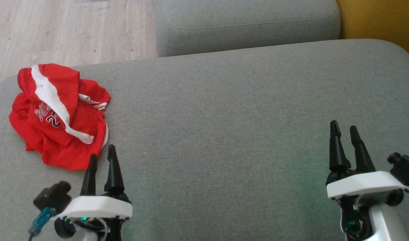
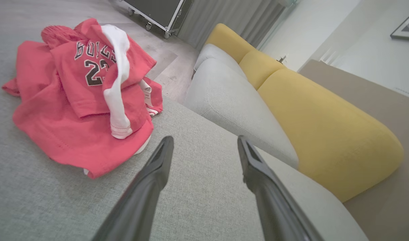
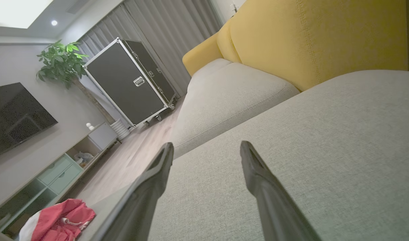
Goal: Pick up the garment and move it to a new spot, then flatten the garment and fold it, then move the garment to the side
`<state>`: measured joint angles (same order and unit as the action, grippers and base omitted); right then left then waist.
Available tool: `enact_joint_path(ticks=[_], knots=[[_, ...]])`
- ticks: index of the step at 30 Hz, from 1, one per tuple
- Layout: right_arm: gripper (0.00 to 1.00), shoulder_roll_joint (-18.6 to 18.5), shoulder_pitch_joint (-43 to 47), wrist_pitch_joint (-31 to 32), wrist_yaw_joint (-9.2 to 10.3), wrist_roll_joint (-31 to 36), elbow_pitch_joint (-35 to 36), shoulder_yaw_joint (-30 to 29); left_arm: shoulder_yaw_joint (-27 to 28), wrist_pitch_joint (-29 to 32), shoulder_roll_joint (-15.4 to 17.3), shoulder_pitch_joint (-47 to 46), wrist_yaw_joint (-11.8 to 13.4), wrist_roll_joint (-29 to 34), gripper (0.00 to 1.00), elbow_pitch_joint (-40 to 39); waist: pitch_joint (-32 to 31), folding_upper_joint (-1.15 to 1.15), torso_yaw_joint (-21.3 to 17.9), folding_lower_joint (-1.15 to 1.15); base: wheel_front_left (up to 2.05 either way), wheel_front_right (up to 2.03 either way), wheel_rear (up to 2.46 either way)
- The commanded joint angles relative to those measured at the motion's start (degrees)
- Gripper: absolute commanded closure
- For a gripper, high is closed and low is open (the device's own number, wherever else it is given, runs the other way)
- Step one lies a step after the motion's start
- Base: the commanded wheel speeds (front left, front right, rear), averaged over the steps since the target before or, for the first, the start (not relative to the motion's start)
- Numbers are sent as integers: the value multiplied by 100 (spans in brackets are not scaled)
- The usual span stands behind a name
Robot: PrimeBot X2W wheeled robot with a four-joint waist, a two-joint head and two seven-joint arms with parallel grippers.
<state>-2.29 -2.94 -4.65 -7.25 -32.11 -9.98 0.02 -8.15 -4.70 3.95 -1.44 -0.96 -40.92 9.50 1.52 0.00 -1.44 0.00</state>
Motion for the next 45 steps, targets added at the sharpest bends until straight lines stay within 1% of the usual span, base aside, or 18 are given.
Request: enact_joint_path(ticks=[1,12,19,29,37,39,42,45], knots=[[0,-43,-313,-89,-15,259,209,122,4,-89,132,-335,56,234,0,-156,4,0,-4,0,0,0,0],[0,-46,-373,-275,-17,1243,258,226,-537,-274,395,-496,383,1064,0,-73,38,0,-26,0,0,0,0],[0,-48,-393,-393,-18,1847,240,301,-883,-392,532,-581,561,1552,0,122,46,0,-27,0,0,0,0],[0,-51,-450,-562,-20,2831,164,397,-1342,-560,718,-727,922,2288,0,109,71,0,-45,0,0,0,0],[0,-53,-497,-680,-21,3343,218,480,-1608,-677,801,-794,1140,2679,0,33,71,0,-54,0,0,0,0],[0,-53,-513,-714,-21,3468,263,533,-1577,-711,759,-766,1164,2630,0,-38,69,0,-52,0,0,0,0],[0,-54,-509,-765,-22,3470,334,557,-1506,-762,714,-708,1143,2598,0,-180,68,0,-49,0,0,0,0],[0,-55,-475,-815,-22,3264,258,520,-1308,-812,607,-611,1034,2522,0,-380,66,0,-44,0,0,0,0]])
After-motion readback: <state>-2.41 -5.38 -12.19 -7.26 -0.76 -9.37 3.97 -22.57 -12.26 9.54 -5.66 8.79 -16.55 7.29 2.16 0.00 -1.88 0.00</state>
